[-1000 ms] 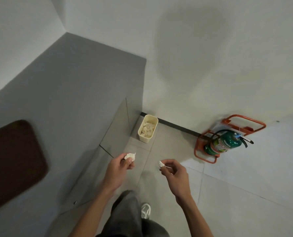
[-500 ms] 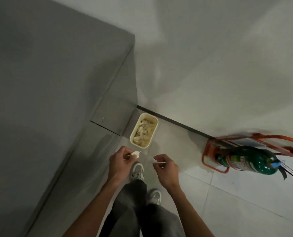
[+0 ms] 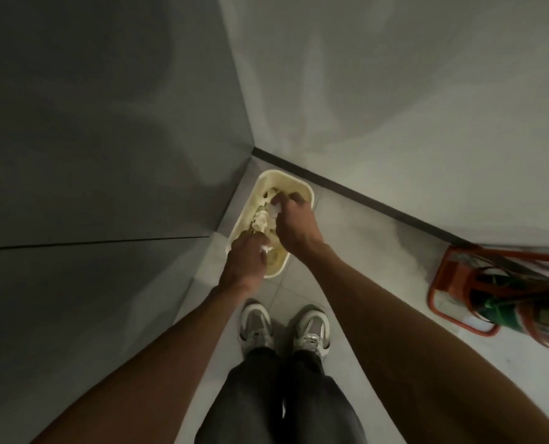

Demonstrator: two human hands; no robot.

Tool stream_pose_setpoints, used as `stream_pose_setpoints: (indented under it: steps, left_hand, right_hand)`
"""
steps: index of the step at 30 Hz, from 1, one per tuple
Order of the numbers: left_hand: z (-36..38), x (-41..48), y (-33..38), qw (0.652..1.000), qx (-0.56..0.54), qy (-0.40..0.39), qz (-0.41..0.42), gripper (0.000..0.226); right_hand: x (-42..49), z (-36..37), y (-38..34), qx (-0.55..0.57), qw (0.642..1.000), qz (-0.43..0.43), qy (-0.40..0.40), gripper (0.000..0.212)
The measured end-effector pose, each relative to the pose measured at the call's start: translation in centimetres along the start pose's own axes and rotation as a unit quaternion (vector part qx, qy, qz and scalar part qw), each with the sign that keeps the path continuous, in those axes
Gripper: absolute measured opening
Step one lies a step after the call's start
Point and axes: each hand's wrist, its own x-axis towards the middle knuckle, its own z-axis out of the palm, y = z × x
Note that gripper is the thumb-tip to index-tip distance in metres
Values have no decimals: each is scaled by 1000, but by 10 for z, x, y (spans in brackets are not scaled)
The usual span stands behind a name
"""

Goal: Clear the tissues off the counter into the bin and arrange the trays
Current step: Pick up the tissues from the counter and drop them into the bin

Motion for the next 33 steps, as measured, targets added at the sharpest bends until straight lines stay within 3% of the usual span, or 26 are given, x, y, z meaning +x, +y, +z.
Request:
stream_pose_setpoints:
  steps: [4, 6, 12, 22, 28, 33]
  left_hand:
    - [20, 13, -14, 968, 167, -176, 63, 40]
    - [14, 2, -12, 958, 205, -191, 67, 46]
    - [-51, -73, 13, 978, 188, -83, 47, 54]
    - [-160, -311, 48, 991, 61, 116, -31, 57]
    - [-202, -512, 73, 964, -77, 242, -82, 52]
    - [-227, -680, 73, 910, -152, 359, -139, 47]
  right_hand:
    - [7, 12, 9, -67, 995, -13, -67, 67]
    - [-8, 6, 6, -55, 997, -6, -54, 68]
    - [-98, -44, -33, -21, 1000, -11, -13, 52]
    - [-322, -140, -131, -38, 988, -144, 36, 38]
    - [-484, -180, -200, -8, 962, -270, 32, 35]
    - [-613, -179, -257, -27, 922, -386, -12, 37]
